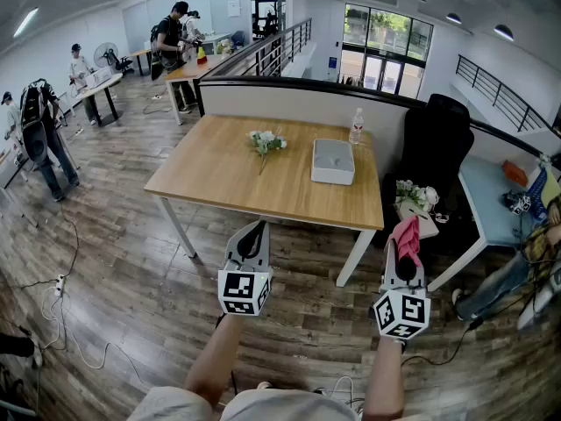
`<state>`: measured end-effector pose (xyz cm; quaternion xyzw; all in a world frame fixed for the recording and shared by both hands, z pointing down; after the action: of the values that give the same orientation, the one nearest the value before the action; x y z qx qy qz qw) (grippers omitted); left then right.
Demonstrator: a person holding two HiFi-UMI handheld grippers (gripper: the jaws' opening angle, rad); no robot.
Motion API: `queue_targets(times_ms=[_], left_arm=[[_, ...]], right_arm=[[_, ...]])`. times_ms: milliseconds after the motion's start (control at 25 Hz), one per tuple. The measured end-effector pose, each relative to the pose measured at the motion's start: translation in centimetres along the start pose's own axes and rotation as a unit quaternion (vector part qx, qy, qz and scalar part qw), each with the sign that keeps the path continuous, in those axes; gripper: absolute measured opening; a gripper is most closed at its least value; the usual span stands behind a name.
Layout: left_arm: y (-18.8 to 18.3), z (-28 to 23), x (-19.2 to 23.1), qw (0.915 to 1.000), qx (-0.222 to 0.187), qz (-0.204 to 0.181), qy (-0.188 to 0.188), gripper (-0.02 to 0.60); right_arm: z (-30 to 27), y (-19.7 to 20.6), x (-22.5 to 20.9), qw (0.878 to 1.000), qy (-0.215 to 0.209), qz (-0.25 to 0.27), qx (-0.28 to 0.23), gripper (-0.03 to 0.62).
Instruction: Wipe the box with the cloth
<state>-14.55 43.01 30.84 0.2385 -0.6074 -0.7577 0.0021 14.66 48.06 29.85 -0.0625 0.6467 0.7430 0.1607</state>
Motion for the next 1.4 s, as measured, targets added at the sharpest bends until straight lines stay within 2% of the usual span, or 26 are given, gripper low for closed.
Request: queue_targets(times_ms=[240,520,640,760,920,1040,1400], left_arm=[[1.1,0.9,0.3,1.0,0.004,0.001,0.0,0.014],[2.3,2.7,2.0,0.9999,0.01,0.01,0.004,0.014],[2.9,3.8,2.4,0.9998,0.008,0.006,0.017,0.014],[3.5,4.6,2.2,0.9996,0.007,0.001,0.029,0.014],[4.7,4.7,2.2,0.9993,0.01,0.012,0.035,0.014],[4.8,4.8,2.5,0.9988,0.007,0.011,0.047,0.014],[5.9,2.2,1.3,0.9978,0.009,0.017,0.064,0.014]], right_arm=[[0.2,1.0,0.1,1.0,0.007,-0.007,0.003,0.069],[0.2,2.9,2.6,1.0,0.008,-0.026,0.007,0.069],[0.3,4.0,3.8,0.999,0.002,-0.054,0.006,0.071],[0.6,4.7,4.8,0.999,0.004,-0.049,0.009,0.071],[0.8,5.7,6.0,0.998,-0.012,-0.053,0.014,0.071],[1.0,5.7,6.7,0.999,-0.005,-0.046,0.017,0.069],[0.1,6.7,4.5,0.999,0.025,-0.03,0.023,0.067]])
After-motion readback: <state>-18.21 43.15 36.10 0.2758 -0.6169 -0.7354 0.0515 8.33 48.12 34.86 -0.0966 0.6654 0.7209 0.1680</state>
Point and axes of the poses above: the fingertips, and each gripper's own axes: z backward along the fingers, x to its left, y out of its underside, the point moved 1 cm from there along z, backward along the fingers, and after that the axes turned 15 degrees about -z, right-handed, at the moved point
